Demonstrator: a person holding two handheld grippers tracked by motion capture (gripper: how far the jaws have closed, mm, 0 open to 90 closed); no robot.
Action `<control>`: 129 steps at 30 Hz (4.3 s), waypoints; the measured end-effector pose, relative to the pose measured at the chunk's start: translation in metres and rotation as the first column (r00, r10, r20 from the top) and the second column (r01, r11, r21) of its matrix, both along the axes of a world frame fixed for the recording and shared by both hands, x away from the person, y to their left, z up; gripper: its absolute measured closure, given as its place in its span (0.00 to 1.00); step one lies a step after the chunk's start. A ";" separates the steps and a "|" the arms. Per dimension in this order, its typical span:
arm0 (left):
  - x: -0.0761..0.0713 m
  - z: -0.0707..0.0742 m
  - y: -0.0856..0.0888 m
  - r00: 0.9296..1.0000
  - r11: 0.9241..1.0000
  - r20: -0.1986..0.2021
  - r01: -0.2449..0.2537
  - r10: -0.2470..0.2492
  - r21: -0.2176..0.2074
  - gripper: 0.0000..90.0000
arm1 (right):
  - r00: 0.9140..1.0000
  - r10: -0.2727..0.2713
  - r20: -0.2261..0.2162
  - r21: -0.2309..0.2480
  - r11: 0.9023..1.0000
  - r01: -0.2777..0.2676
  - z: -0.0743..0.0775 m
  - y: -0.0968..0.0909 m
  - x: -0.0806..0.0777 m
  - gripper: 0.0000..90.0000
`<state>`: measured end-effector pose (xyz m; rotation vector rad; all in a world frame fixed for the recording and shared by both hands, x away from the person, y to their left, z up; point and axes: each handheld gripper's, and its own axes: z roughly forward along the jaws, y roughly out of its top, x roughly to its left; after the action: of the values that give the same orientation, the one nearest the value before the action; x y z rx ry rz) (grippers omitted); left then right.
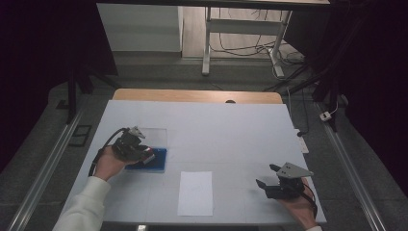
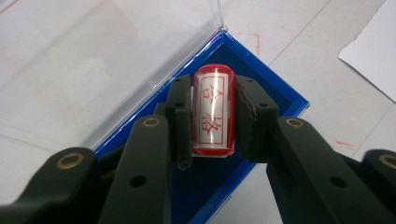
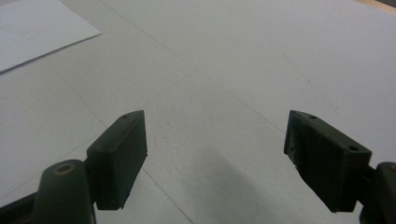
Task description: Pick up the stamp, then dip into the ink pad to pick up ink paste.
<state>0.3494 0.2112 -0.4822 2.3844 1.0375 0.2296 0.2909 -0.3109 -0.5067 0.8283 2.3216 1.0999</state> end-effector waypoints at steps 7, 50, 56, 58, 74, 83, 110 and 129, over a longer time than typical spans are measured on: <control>0.000 0.000 0.000 1.000 1.000 -0.001 0.000 0.000 0.000 0.77 | 1.000 -0.002 0.004 0.002 1.000 0.002 0.000 0.000 0.000 0.24; -0.015 0.027 0.008 0.999 0.999 0.041 0.018 -0.017 -0.037 0.78 | 1.000 -0.014 0.008 -0.004 1.000 0.014 0.000 -0.002 0.000 0.25; -0.020 0.039 0.011 0.998 0.999 0.058 0.023 -0.020 -0.047 0.78 | 1.000 -0.014 0.005 -0.004 1.000 0.014 0.000 -0.001 0.000 0.25; -0.021 0.042 0.013 0.998 0.999 0.062 0.023 -0.020 -0.049 0.78 | 1.000 -0.014 0.004 -0.005 1.000 0.014 0.000 -0.001 0.000 0.25; -0.019 0.038 0.009 0.999 0.999 0.037 0.040 -0.040 -0.006 0.78 | 1.000 -0.014 -0.003 -0.016 1.000 0.014 -0.001 0.000 0.000 0.25; -0.013 0.027 0.004 0.999 0.999 0.021 0.042 -0.043 0.023 0.78 | 1.000 -0.009 -0.010 -0.015 1.000 0.009 -0.002 0.000 0.000 0.25; -0.001 0.002 -0.005 0.999 0.997 -0.006 0.041 -0.041 0.063 0.78 | 1.000 -0.005 -0.017 -0.028 1.000 0.005 -0.004 0.000 0.001 0.25; 0.000 0.002 -0.009 0.999 0.994 -0.026 0.044 -0.042 0.099 0.78 | 1.000 -0.010 -0.026 -0.030 0.999 0.010 -0.004 0.001 0.001 0.25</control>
<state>0.3492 0.2026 -0.4803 2.5015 1.0058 0.2430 0.2920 -0.3101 -0.5109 0.8472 2.3473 1.0533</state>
